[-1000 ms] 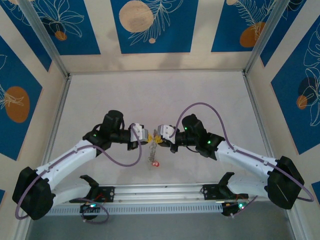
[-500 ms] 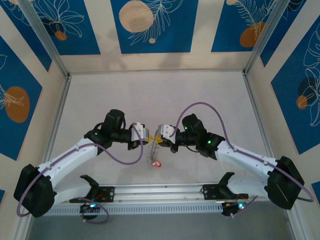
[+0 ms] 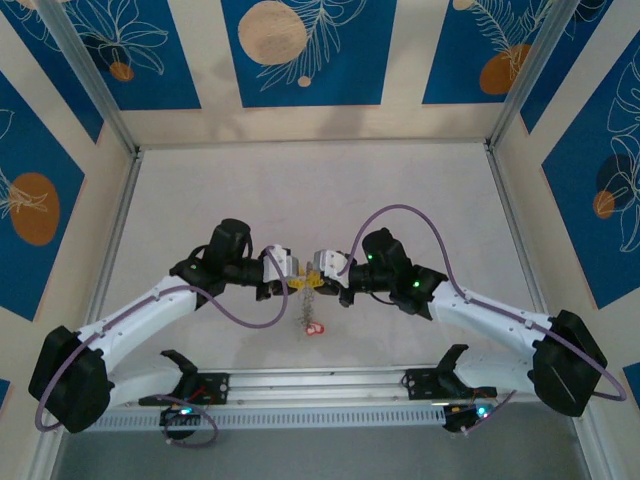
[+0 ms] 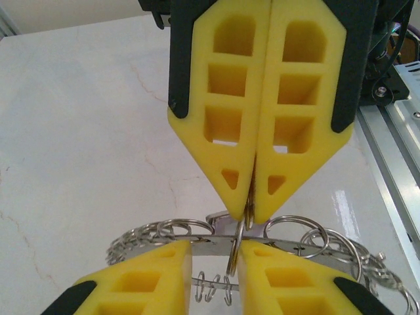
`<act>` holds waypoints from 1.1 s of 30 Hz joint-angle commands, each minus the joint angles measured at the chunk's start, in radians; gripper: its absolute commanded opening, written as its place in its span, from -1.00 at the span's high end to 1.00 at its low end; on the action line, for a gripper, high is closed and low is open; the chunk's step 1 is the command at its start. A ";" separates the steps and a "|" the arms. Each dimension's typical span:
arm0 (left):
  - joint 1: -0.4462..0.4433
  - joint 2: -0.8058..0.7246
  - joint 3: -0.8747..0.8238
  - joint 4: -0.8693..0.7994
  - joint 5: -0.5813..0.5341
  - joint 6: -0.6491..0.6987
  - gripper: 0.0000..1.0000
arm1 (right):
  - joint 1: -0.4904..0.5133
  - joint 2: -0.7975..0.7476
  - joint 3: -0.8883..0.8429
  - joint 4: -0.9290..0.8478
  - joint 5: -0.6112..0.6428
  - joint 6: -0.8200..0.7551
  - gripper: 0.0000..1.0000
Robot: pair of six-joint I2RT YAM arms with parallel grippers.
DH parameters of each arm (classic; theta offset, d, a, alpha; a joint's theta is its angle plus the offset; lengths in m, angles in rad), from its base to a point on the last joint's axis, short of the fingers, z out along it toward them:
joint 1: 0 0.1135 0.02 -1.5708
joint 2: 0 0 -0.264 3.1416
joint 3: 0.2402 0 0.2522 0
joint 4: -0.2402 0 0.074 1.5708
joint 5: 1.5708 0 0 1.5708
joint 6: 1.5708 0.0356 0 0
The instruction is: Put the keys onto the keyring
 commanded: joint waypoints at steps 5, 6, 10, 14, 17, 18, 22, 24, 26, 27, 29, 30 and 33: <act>-0.018 -0.031 0.018 0.027 0.065 0.015 0.92 | 0.014 0.015 0.015 0.035 -0.029 0.001 1.00; -0.019 -0.031 0.018 0.025 0.072 0.021 1.00 | 0.014 0.014 0.013 0.037 -0.027 0.003 1.00; -0.020 -0.035 0.011 0.038 0.095 0.023 1.00 | 0.009 -0.002 -0.013 0.066 -0.021 0.009 0.99; -0.018 -0.038 0.005 0.053 0.124 0.013 1.00 | -0.024 -0.065 -0.079 0.114 -0.031 0.030 0.56; -0.017 -0.035 0.007 0.058 0.140 0.007 1.00 | -0.046 -0.104 -0.092 0.072 -0.057 0.030 0.54; -0.017 -0.035 0.007 0.060 0.145 0.006 1.00 | -0.049 -0.114 -0.095 0.062 -0.061 0.030 0.53; -0.017 -0.028 0.005 0.076 0.152 -0.002 1.00 | -0.052 -0.126 -0.099 0.049 -0.059 0.028 0.51; -0.017 -0.023 0.007 0.080 0.158 -0.004 1.00 | -0.051 -0.121 -0.098 0.055 -0.063 0.031 0.51; -0.018 -0.023 0.008 0.083 0.162 -0.007 1.00 | -0.051 -0.110 -0.094 0.064 -0.074 0.035 0.50; -0.017 -0.024 0.008 0.084 0.162 -0.007 1.00 | -0.050 -0.103 -0.091 0.071 -0.080 0.038 0.48; -0.017 -0.024 0.010 0.086 0.162 -0.009 1.00 | -0.047 -0.084 -0.086 0.080 -0.086 0.040 0.44; -0.017 -0.026 0.010 0.086 0.164 -0.009 1.00 | -0.045 -0.076 -0.083 0.079 -0.086 0.037 0.43; -0.018 -0.026 0.008 0.095 0.168 -0.017 1.00 | -0.042 -0.058 -0.078 0.091 -0.089 0.039 0.44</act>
